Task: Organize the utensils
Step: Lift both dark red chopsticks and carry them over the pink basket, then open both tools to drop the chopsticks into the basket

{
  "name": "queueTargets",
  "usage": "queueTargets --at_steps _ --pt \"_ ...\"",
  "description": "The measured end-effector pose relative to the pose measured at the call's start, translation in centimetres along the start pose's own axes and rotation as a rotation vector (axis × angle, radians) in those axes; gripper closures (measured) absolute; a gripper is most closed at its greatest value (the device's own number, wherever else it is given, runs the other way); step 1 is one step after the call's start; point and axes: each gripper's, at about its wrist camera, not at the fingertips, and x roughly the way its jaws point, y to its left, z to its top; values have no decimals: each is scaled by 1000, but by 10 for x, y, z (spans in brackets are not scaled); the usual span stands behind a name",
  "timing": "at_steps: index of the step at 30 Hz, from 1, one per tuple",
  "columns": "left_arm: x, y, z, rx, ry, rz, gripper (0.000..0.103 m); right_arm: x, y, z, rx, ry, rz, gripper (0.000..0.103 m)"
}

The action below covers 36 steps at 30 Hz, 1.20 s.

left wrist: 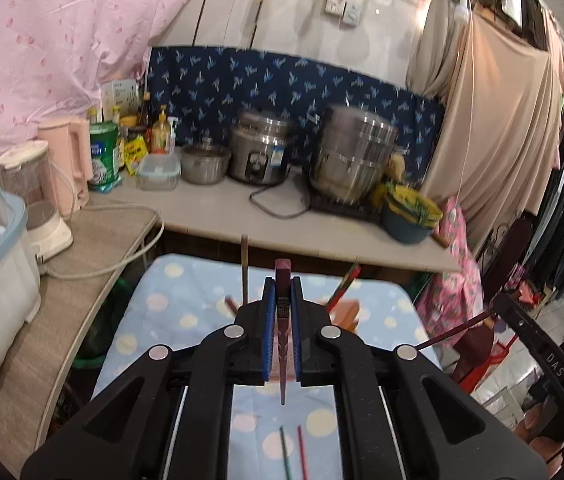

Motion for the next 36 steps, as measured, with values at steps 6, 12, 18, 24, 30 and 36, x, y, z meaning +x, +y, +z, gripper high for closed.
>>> queueTargets --at_steps 6,12,18,24,30,36 --pt "4 -4 41 -14 -102 21 96 21 14 36 -8 -58 20 96" --pt "34 3 56 -39 -108 55 96 60 20 42 -11 -25 24 96" --pt "66 15 44 -47 -60 81 96 97 13 21 -9 55 4 96" --pt "92 21 25 -40 -1 102 96 125 2 -3 12 136 -16 96" --pt "103 23 14 -35 29 103 96 132 1 -10 10 147 -36 91" --pt "101 22 13 -30 30 111 81 124 2 -6 14 125 -30 81"
